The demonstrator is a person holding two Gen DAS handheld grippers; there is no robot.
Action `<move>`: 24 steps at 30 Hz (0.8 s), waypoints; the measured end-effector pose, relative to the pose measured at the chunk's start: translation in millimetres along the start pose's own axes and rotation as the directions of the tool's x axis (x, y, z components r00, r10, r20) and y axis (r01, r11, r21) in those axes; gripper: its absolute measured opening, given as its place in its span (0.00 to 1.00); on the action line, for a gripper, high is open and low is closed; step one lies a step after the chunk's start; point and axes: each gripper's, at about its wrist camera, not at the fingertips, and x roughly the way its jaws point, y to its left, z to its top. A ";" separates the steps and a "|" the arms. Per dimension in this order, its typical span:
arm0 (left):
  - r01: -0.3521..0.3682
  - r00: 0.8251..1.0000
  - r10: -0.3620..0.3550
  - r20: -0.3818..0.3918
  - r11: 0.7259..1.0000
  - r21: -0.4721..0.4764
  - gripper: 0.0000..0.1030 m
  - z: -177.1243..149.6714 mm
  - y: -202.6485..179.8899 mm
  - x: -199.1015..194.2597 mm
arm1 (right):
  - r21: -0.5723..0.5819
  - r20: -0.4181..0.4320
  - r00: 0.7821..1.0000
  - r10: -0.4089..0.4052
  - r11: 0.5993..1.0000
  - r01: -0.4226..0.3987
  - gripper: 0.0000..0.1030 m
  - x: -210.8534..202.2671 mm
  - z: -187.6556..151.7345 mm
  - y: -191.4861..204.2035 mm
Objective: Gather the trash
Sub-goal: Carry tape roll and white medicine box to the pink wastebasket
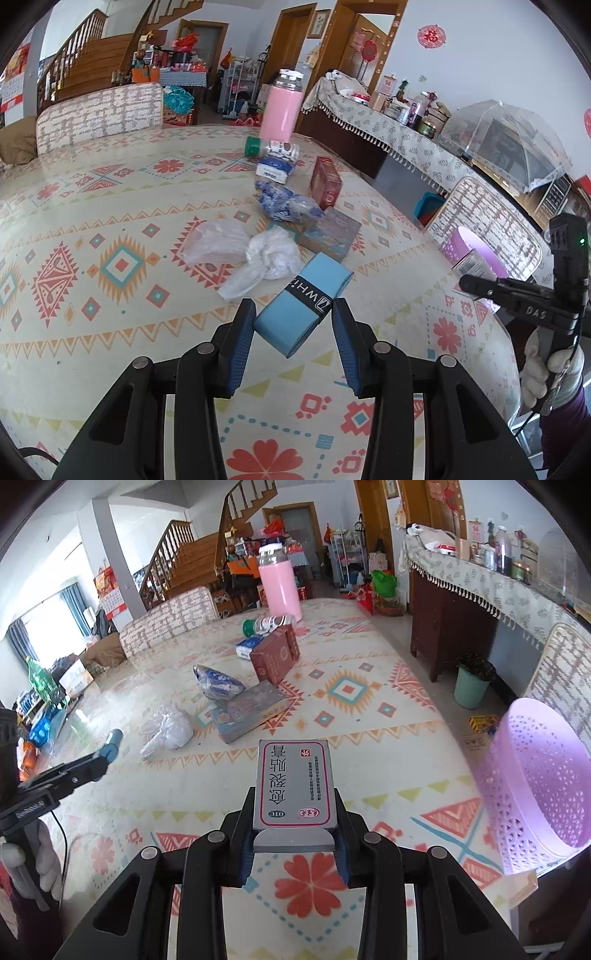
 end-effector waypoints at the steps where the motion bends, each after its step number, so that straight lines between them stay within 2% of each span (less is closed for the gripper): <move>1: 0.002 1.000 -0.002 0.000 1.000 0.007 0.40 -0.5 -3.6 0.3 | 0.005 0.007 1.000 0.000 1.000 0.000 0.36 -3.9 -0.9 -2.4; 10: 0.013 1.000 -0.013 0.008 0.999 0.046 0.40 -1.2 -37.6 -5.5 | 0.044 0.065 0.998 -0.015 0.999 0.013 0.36 -40.7 -7.0 -29.8; 13: 0.016 1.000 -0.017 0.020 0.999 0.040 0.40 0.5 -44.3 -11.0 | 0.036 0.133 0.990 -0.044 0.999 0.039 0.36 -61.8 12.9 -39.4; 16: 0.004 0.999 -0.005 0.035 0.999 0.043 0.40 3.5 -51.1 -17.5 | 0.018 0.227 0.971 -0.073 0.997 0.071 0.36 -87.0 43.7 -42.7; 21: -0.001 0.998 -0.002 0.062 0.999 0.050 0.40 10.4 -62.8 -29.3 | -0.003 0.396 0.914 -0.092 0.995 0.101 0.36 -140.1 93.7 -44.3; 22: -0.001 0.998 -0.003 0.067 0.999 0.050 0.40 11.8 -64.9 -30.7 | -0.002 0.413 0.906 -0.092 0.995 0.102 0.36 -147.4 98.4 -45.2; 24: -0.001 0.997 -0.004 0.079 0.998 0.056 0.40 14.9 -71.0 -33.1 | -0.003 0.414 0.906 -0.082 0.996 0.092 0.36 -151.9 97.3 -46.8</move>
